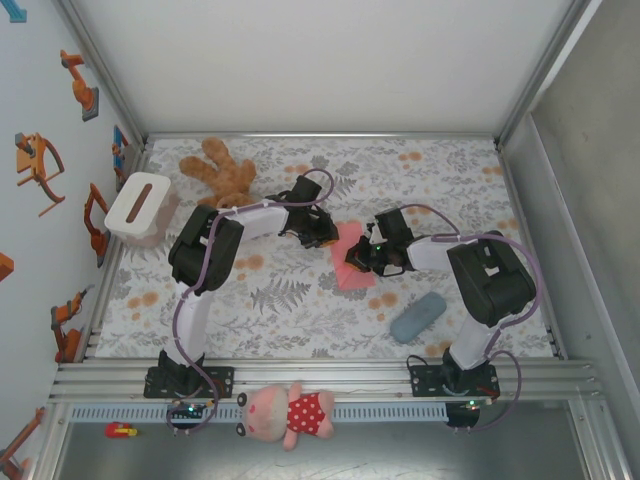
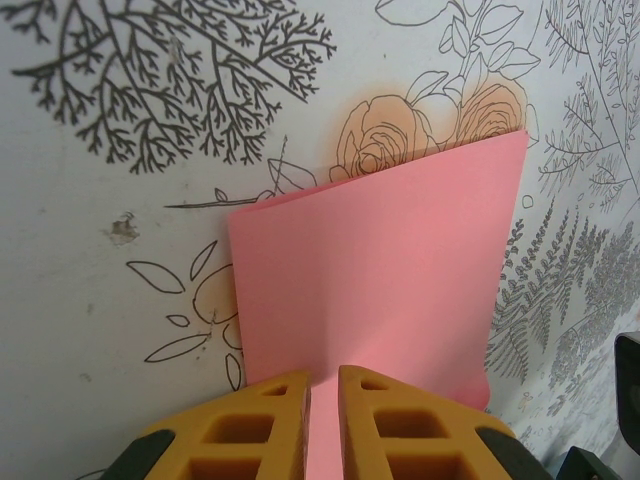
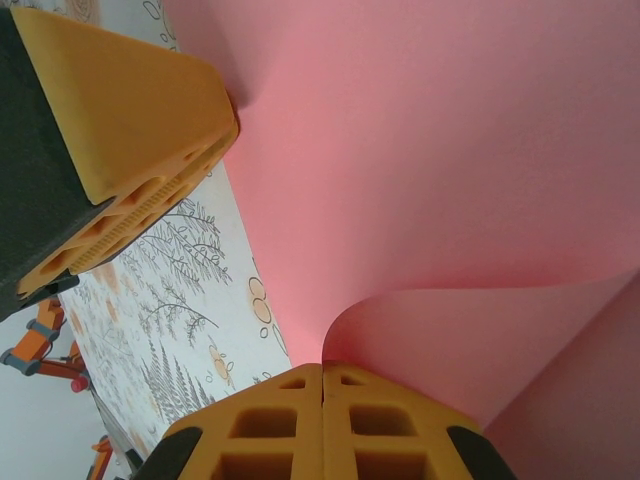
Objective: Fold a paper plane with a square sheet of paper (pick it up from the middle)
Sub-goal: Fold the triangle a second time at the center of the table.
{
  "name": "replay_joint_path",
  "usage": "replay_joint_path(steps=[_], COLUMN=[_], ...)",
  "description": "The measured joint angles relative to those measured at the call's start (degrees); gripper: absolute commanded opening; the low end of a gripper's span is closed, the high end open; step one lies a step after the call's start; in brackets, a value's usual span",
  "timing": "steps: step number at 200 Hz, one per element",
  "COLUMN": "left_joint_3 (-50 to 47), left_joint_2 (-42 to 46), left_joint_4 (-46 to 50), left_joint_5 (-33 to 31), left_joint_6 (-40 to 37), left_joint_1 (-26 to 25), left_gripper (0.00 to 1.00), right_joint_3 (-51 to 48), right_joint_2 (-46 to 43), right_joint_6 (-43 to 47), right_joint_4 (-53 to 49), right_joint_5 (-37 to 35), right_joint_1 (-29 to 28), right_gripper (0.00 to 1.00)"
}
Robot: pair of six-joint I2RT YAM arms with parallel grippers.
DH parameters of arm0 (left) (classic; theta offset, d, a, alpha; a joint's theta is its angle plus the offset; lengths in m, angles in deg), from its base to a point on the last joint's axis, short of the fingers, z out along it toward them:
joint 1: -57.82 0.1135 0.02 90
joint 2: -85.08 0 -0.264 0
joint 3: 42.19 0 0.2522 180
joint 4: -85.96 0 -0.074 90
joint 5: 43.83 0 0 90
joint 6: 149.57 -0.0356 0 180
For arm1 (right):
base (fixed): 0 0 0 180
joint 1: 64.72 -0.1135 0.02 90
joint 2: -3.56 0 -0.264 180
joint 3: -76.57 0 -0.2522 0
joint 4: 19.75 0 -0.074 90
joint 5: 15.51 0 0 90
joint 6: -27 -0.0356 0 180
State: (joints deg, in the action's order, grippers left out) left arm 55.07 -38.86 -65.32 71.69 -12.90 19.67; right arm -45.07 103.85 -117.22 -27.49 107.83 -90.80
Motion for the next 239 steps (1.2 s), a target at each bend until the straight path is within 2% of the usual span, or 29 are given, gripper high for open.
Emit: replay_joint_path(steps=[239], left_joint_3=[-0.07], left_joint_2=[0.00], left_joint_4=[-0.15], left_joint_5=[0.04], left_joint_6=[0.02], left_joint_1=[0.00], left_gripper=[0.15], right_joint_3=[0.00], right_joint_2=[0.68], right_joint_6=[-0.20], right_joint_4=[0.68], right_joint_5=[-0.42], right_joint_1=[0.00], right_gripper=[0.00])
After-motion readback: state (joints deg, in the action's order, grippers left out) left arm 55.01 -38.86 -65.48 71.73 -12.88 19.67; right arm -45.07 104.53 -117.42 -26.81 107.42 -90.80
